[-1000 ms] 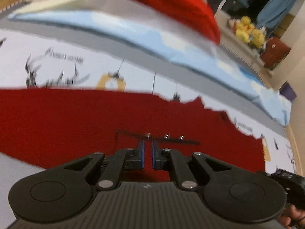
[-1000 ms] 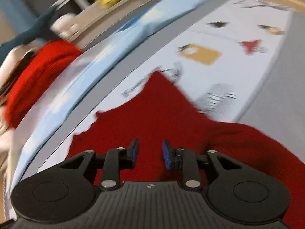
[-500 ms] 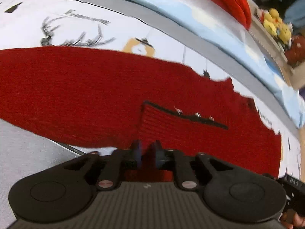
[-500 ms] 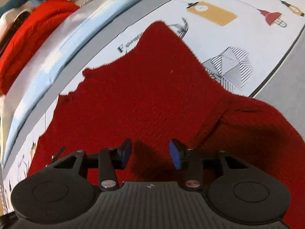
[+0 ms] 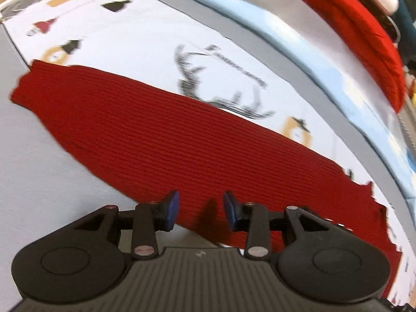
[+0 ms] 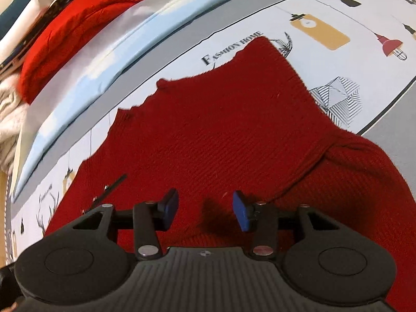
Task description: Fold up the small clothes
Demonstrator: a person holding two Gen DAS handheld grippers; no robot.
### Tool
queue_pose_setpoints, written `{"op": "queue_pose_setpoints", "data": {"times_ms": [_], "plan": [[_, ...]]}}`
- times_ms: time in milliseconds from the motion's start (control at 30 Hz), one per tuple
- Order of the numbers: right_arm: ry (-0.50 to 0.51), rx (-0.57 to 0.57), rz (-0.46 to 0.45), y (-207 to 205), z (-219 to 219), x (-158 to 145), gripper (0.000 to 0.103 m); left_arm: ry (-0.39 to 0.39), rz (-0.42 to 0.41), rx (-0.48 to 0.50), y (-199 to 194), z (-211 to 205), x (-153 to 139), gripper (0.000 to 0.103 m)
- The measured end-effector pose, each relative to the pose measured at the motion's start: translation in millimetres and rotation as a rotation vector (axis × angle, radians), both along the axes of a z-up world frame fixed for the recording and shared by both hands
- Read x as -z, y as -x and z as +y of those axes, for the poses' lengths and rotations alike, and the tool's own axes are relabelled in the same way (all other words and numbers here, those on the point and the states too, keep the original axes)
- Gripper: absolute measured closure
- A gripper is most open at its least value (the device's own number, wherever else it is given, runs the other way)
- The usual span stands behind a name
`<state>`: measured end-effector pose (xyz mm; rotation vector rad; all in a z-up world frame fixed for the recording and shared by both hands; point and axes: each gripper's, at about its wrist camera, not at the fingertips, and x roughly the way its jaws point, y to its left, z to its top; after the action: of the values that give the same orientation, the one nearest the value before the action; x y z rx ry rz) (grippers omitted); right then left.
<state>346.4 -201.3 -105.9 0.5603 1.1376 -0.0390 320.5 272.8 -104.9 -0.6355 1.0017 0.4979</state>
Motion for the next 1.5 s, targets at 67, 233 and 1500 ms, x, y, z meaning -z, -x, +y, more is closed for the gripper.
{"op": "queue_pose_setpoints", "data": {"times_ms": [67,233,1500], "plan": [[0.008,-0.014,0.001,1.6,4.3,-1.3,0.054,-0.014,0.011,-0.008,4.2,10.4,-0.3,0.062],[0.033,-0.040,-0.009,3.8,12.6,-5.2,0.052,-0.008,0.009,-0.033,14.0,29.3,-0.6,0.062],[0.105,-0.113,-0.026,5.7,24.2,-7.2,0.052,0.074,0.016,-0.337,37.7,72.2,21.6,0.089]]}}
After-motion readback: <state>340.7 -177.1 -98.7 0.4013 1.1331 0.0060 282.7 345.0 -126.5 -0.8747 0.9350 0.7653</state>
